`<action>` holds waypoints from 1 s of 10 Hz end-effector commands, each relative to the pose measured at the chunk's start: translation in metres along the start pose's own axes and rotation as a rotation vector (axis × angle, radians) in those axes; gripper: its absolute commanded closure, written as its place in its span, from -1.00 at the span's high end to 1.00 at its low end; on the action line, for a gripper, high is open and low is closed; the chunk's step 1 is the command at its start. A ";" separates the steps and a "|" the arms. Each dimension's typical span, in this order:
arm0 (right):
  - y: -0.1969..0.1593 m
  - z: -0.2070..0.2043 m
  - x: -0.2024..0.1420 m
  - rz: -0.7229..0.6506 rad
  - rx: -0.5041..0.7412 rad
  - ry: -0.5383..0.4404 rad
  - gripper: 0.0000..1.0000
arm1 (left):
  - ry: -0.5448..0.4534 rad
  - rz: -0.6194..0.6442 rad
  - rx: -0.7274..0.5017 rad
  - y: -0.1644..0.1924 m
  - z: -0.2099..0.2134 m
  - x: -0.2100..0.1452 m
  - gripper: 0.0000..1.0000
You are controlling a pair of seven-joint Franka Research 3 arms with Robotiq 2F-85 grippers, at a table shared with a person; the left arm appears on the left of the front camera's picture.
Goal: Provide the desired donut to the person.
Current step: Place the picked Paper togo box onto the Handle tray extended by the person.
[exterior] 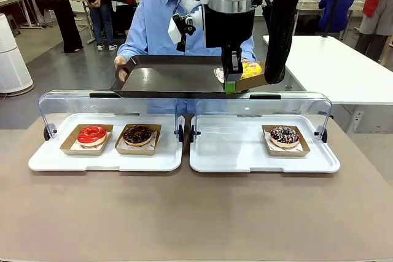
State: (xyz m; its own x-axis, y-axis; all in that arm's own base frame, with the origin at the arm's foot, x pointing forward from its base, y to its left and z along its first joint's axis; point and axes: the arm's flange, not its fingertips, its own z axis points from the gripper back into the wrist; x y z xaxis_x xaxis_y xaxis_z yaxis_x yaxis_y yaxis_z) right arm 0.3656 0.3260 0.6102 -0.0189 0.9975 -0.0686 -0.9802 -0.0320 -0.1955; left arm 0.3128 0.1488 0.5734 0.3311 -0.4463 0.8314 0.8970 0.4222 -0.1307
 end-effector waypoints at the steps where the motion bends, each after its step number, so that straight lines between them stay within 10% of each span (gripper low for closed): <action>1: 0.003 -0.001 -0.002 -0.002 -0.001 0.008 -1.00 | -0.011 0.007 -0.003 -0.001 0.001 0.002 1.00; 10: -0.014 0.021 0.018 -0.012 -0.085 -0.024 -0.96 | -0.011 0.007 -0.003 -0.001 0.001 0.002 1.00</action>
State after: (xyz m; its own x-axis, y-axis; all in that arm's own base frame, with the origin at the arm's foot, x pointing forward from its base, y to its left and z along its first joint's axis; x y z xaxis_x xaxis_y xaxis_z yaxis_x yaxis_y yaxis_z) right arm 0.3685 0.3325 0.6240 -0.0257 0.9987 -0.0446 -0.9735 -0.0351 -0.2258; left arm 0.3128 0.1488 0.5734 0.3311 -0.4462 0.8314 0.8970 0.4222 -0.1307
